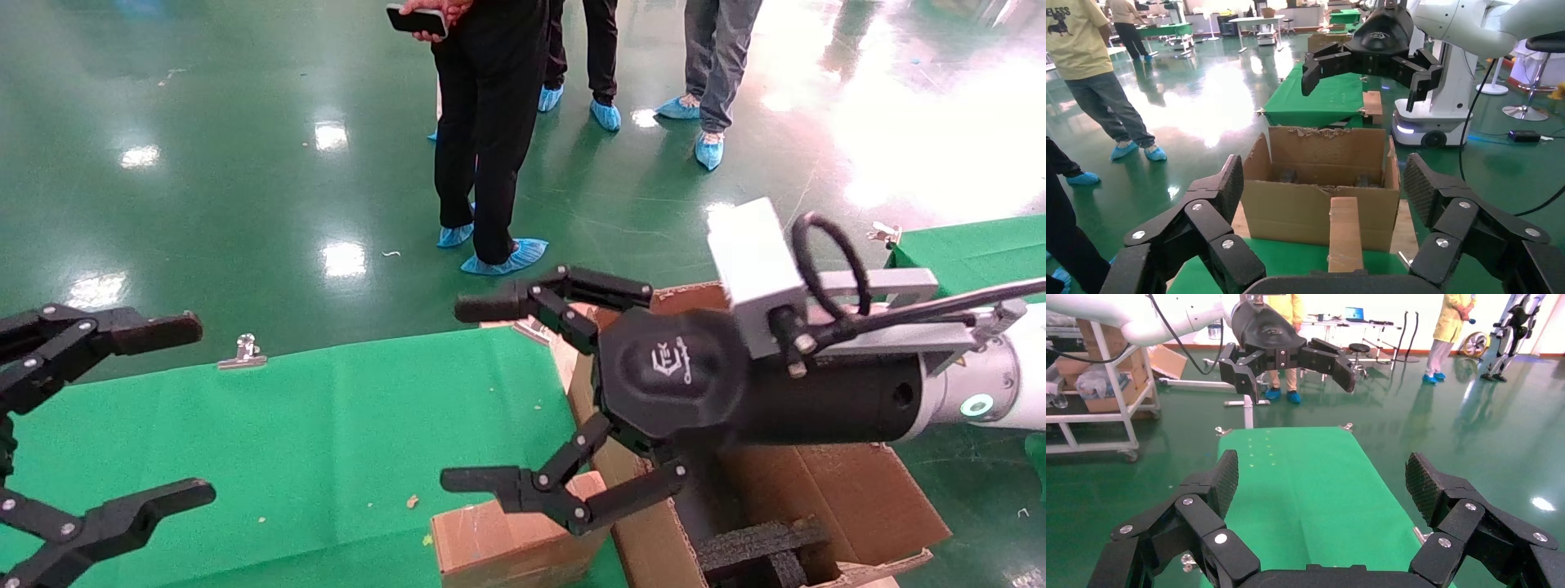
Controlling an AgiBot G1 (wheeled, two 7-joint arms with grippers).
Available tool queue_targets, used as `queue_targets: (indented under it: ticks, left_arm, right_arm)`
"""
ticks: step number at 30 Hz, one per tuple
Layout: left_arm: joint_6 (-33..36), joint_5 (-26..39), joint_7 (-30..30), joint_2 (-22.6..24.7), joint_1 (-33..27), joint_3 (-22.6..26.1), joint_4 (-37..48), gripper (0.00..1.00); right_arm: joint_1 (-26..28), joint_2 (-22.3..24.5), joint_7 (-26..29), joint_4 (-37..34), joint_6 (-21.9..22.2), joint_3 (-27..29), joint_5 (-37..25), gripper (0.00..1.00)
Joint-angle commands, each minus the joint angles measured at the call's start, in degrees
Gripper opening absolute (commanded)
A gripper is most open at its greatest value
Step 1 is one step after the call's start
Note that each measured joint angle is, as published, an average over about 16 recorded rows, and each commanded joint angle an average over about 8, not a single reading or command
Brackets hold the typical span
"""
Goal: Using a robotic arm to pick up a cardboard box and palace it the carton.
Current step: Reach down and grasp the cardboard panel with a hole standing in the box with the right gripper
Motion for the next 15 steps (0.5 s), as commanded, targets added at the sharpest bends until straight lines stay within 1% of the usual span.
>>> queue_targets:
  ticks: [1, 9, 15]
  left_arm:
    - [0.0, 0.0, 0.0, 0.0, 0.0, 0.0, 0.0, 0.0]
    - [0.0, 0.0, 0.0, 0.0, 0.0, 0.01, 0.0, 0.0]
    - [0.0, 0.0, 0.0, 0.0, 0.0, 0.01, 0.0, 0.0]
  right_arm:
    - [-0.06, 0.27, 0.12, 0.0, -0.04, -0.17, -0.43, 1.0]
    - [6.58, -1.22, 3.33, -0.83, -3.66, -7.72, -10.94, 1.0]
    - [13.01, -4.12, 4.43, -2.46, -4.35, -15.74, -18.07, 1.0]
